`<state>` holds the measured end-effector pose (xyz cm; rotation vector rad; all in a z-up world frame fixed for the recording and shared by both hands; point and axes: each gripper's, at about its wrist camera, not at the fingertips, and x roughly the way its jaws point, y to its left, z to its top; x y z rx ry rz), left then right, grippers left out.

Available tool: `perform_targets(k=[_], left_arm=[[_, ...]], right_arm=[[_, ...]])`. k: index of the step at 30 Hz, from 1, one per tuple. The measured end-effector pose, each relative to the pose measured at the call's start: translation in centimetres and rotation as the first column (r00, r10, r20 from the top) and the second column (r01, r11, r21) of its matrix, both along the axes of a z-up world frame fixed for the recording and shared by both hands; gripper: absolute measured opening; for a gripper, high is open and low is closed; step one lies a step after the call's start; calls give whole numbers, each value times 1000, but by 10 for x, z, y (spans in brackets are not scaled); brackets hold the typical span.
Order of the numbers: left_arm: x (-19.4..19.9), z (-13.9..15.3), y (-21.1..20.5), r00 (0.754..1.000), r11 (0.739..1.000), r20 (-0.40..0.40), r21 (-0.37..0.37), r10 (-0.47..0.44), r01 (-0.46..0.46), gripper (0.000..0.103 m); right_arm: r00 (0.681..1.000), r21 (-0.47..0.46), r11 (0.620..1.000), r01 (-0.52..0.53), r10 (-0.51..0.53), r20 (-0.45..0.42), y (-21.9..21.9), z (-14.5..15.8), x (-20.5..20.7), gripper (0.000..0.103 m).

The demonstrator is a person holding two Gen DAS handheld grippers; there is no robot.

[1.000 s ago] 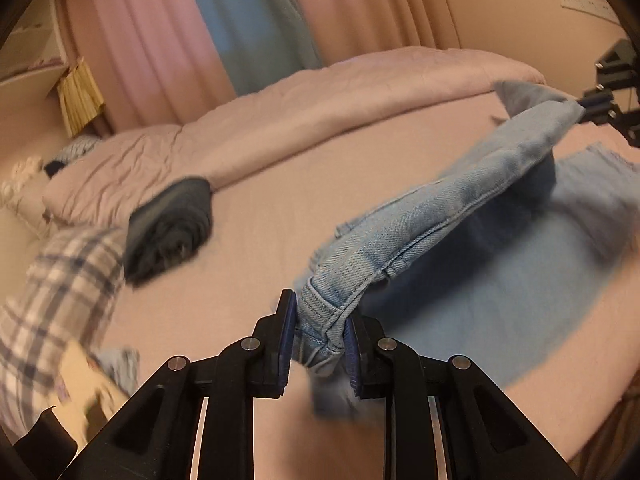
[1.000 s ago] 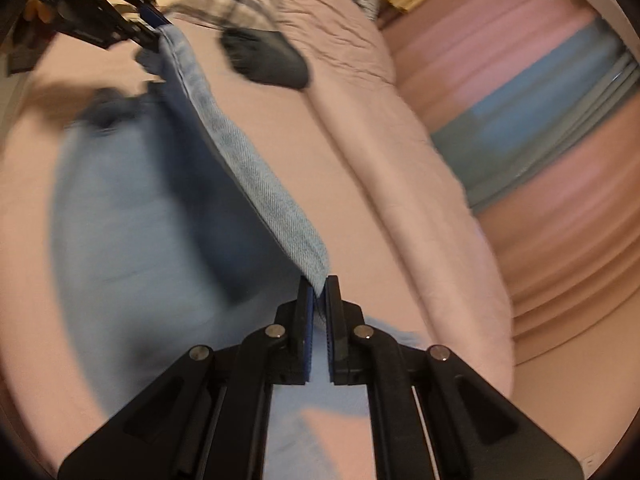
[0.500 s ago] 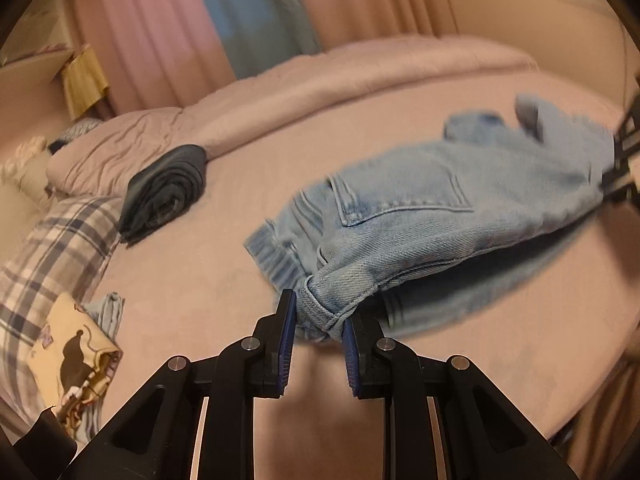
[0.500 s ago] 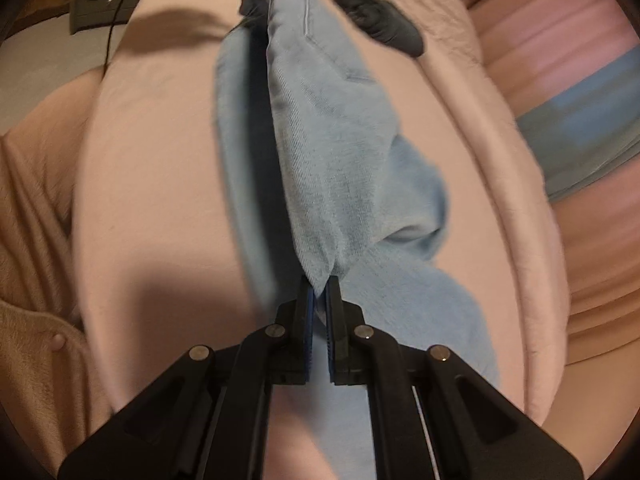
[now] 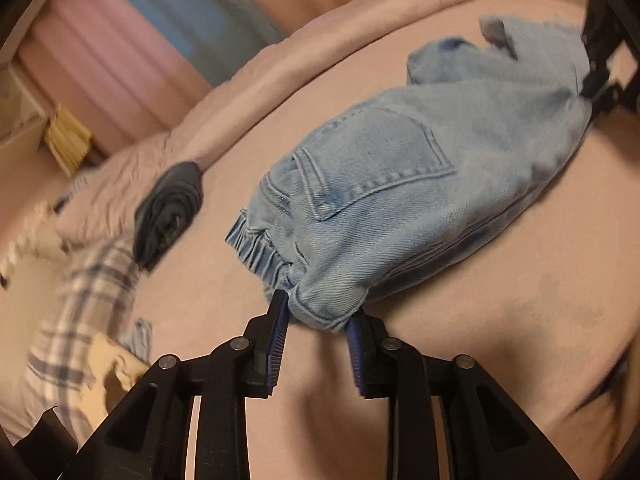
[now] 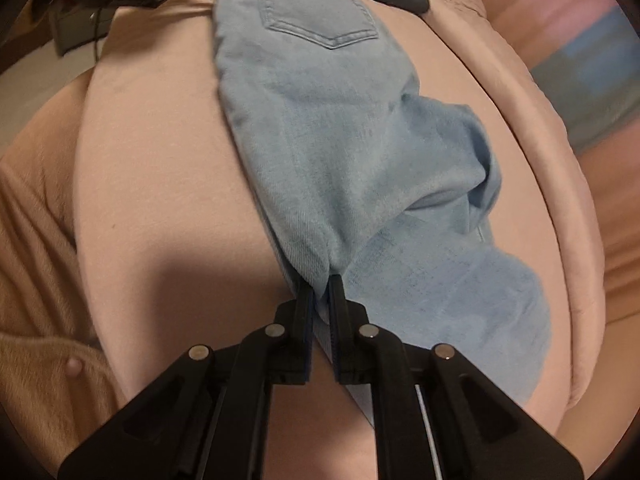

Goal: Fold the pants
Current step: 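Lower the jeans onto the bed and open both grippers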

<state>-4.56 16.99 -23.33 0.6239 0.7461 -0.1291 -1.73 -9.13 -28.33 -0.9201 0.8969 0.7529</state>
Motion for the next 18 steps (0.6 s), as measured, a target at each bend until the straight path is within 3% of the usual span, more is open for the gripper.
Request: perform_targets(k=[2, 4, 6, 7, 9, 10, 11, 13, 15, 17, 18], left_arm=[[-5, 14, 8, 1000, 995, -22, -96, 15, -17, 42], [-13, 34, 20, 999, 977, -27, -209, 44, -49, 53], [-19, 52, 29, 998, 948, 0, -313, 68, -64, 61], [-20, 60, 32, 997, 929, 9, -363, 83, -74, 62], [-15, 72, 32, 995, 891, 15, -447, 97, -80, 62], [-11, 74, 29, 995, 880, 15, -469, 94, -76, 62], [-5, 76, 23, 996, 868, 13, -493, 84, -66, 62], [10, 76, 6, 999, 853, -7, -521, 48, -44, 62], [25, 72, -17, 1000, 843, -30, -538, 8, -23, 62], [42, 67, -42, 998, 833, -54, -553, -27, -7, 62], [51, 62, -53, 997, 830, -66, -558, -32, -10, 62]], right_arm=[[999, 34, 999, 38, -37, -33, -5, 6, 7, 12], [988, 112, 986, 126, -115, -105, -19, 21, 17, 33], [967, 225, 950, 214, -174, -186, -40, 38, 26, 37], [953, 303, 914, 271, -210, -219, -56, 50, 32, 38], [911, 409, 819, 402, -315, -265, -94, 66, 46, 45], [875, 442, 757, 481, -389, -287, -117, 70, 54, 49], [823, 462, 682, 568, -475, -311, -144, 71, 62, 49], [680, 462, 508, 727, -626, -381, -197, 63, 81, 50], [551, 467, 337, 817, -693, -465, -243, 52, 91, 51], [476, 490, 203, 848, -698, -534, -276, 45, 97, 51], [449, 493, 160, 855, -703, -552, -285, 42, 99, 51]])
